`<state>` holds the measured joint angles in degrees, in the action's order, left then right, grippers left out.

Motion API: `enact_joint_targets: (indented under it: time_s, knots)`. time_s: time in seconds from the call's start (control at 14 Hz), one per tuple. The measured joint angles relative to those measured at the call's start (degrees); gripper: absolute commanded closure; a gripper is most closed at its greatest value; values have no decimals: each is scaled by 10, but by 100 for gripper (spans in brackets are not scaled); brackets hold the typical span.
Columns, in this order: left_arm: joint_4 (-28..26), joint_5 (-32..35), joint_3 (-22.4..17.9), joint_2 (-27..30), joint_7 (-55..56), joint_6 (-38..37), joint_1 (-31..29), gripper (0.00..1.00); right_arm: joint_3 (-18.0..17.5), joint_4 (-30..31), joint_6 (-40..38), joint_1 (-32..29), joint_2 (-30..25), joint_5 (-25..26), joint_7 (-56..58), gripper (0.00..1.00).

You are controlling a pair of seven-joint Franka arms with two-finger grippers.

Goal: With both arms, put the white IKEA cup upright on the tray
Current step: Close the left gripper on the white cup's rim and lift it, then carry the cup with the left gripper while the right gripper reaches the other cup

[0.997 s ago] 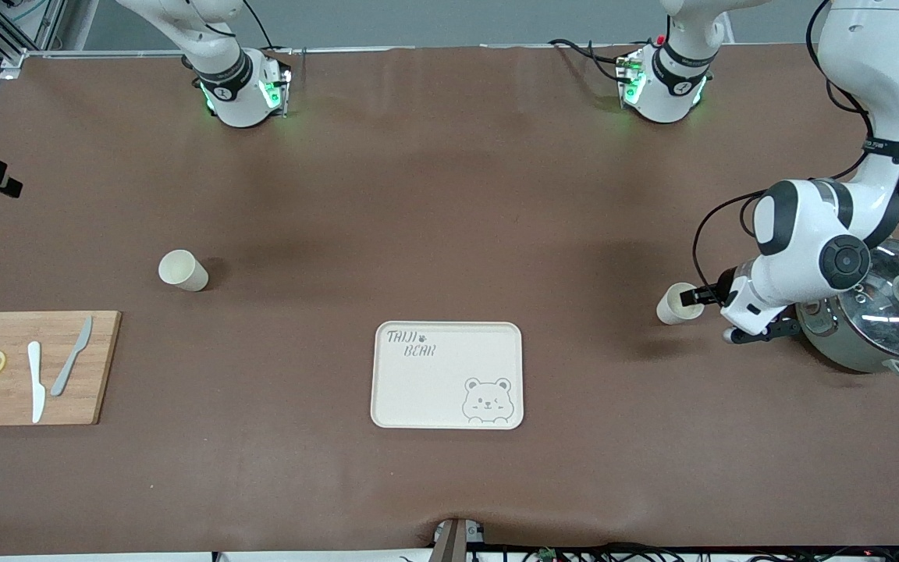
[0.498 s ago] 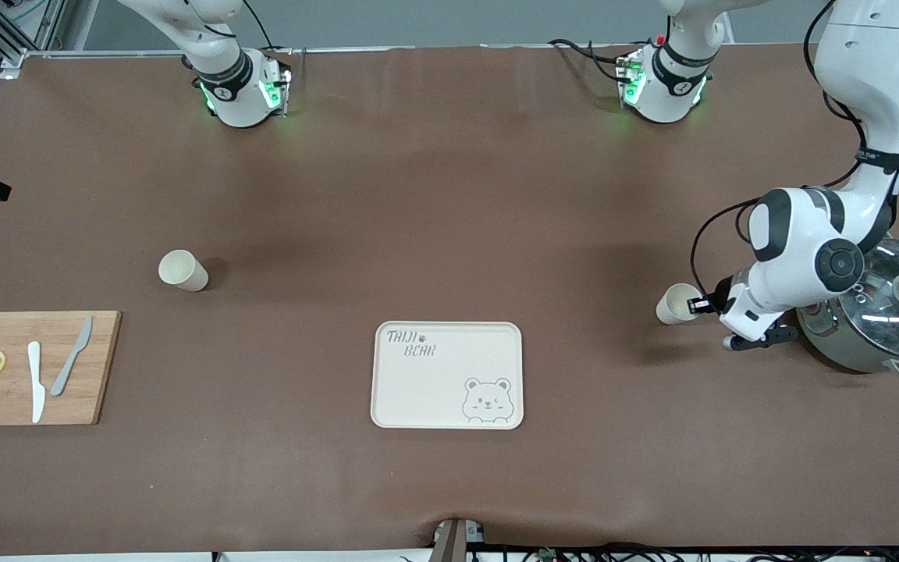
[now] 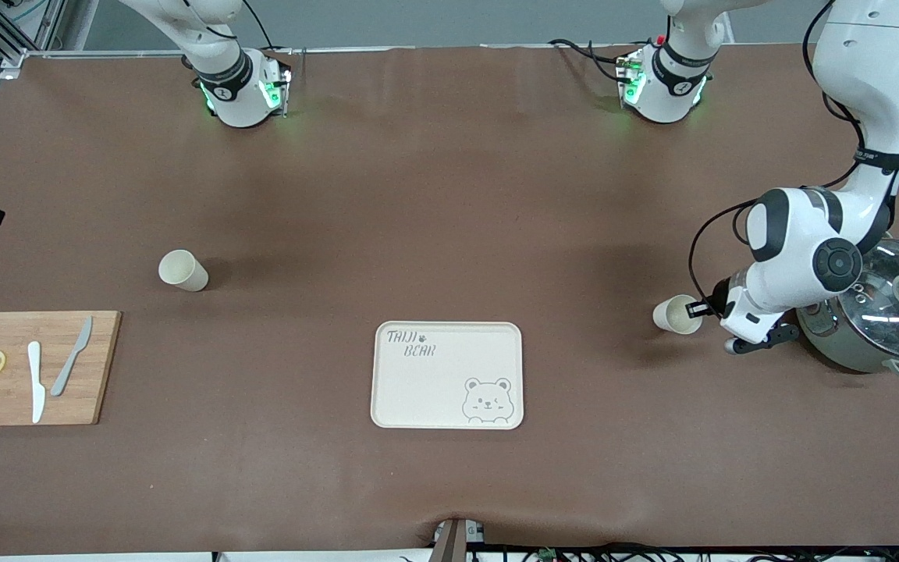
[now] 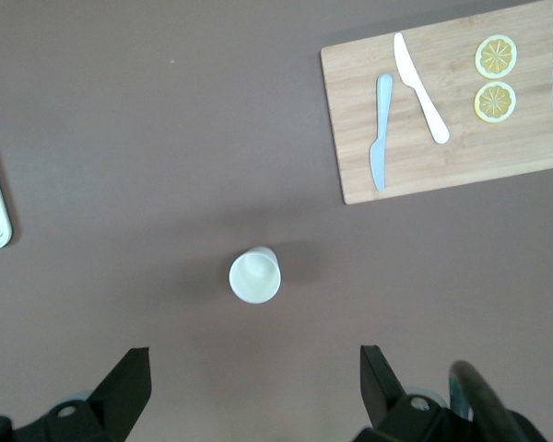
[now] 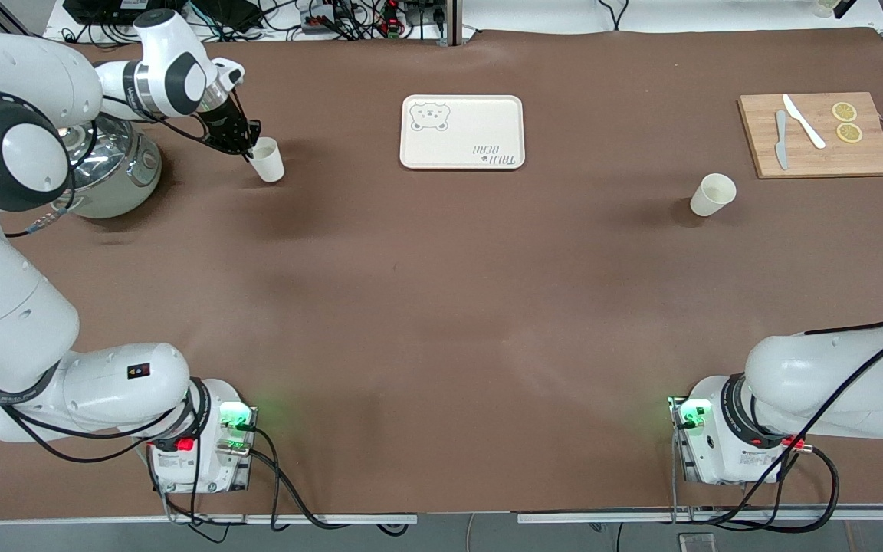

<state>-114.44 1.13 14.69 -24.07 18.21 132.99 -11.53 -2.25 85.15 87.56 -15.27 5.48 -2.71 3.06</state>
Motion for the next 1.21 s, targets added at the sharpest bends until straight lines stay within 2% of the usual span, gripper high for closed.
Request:
enact_joint_targets:
  time_s: [0.21,0.57,0.93,1.21]
  knots:
    - [14,0,1,0,2,-10,0,100,0,0,33,-5,32,0,0,0]
    - [40,0,18,2,60,-15,11,100,1,0,43,-12,47,0,0,0]
    - [122,0,24,-9,217,-84,105,100,1,1,75,-16,91,3,0,0]
    - [199,0,23,-56,312,-103,165,100,2,0,81,-29,141,7,1,0]
